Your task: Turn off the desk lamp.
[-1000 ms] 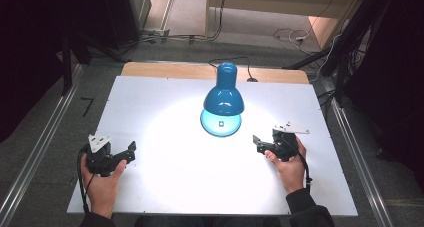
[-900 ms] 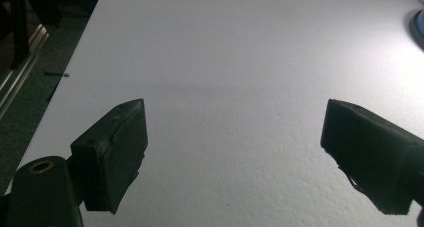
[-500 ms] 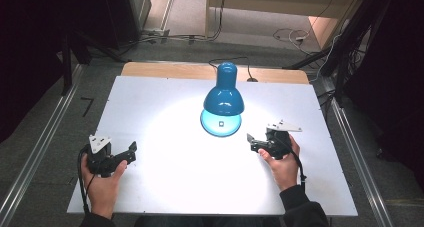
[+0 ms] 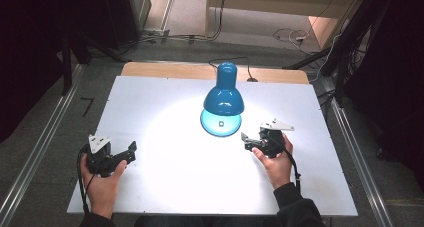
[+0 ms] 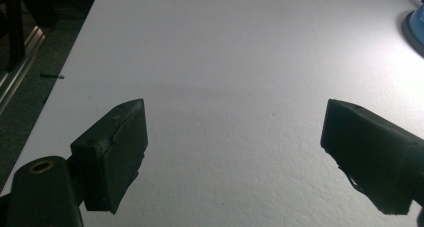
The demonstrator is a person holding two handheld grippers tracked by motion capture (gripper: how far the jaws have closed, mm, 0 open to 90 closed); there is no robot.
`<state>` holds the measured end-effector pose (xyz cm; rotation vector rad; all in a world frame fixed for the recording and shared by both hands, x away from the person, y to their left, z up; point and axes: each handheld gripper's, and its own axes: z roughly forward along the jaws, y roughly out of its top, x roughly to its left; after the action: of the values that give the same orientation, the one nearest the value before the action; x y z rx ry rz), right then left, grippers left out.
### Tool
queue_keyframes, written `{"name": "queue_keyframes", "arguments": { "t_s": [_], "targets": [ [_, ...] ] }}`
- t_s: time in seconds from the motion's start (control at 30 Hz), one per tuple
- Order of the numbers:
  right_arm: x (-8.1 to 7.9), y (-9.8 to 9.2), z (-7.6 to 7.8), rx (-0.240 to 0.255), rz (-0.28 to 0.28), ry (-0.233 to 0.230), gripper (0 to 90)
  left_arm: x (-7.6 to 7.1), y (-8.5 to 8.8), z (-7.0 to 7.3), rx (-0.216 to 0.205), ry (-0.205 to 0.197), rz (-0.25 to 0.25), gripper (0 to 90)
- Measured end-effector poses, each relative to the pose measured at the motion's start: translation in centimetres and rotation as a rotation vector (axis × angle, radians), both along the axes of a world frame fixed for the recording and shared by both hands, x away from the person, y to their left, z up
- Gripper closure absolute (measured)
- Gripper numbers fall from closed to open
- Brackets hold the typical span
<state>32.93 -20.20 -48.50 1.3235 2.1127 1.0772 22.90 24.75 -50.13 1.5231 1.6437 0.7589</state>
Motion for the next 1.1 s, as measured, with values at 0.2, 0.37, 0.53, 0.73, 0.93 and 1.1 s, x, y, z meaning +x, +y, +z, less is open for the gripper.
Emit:
{"name": "queue_keyframes", "arguments": {
  "t_s": [0.2,0.37,0.53,0.73,0.93,1.1],
  "targets": [
    [0.2,0.5,0.0,0.004,0.002,-0.004,21.4,0.0,0.1,0.0,-0.001,0.0,-0.001,12.1],
    [0.4,1.1,-0.1,0.003,0.008,-0.006,24.2,0.0,0.1,0.0,-0.001,0.0,-0.001,12.1],
    [0.6,1.5,-0.3,-0.001,0.005,-0.011,27.4,0.0,0.1,0.0,-0.001,-0.002,0.0,12.1],
    [0.7,1.8,-0.3,-0.006,0.004,-0.017,30.2,-0.1,0.0,0.0,0.0,-0.003,-0.002,12.1],
    [0.9,2.2,-0.4,0.001,0.013,-0.019,31.5,0.0,0.0,0.0,-0.002,-0.002,-0.004,12.1],
    [1.0,2.8,-0.5,0.007,0.02,-0.019,33.1,0.0,0.0,0.0,-0.003,-0.003,-0.004,12.1]
  ]
}}
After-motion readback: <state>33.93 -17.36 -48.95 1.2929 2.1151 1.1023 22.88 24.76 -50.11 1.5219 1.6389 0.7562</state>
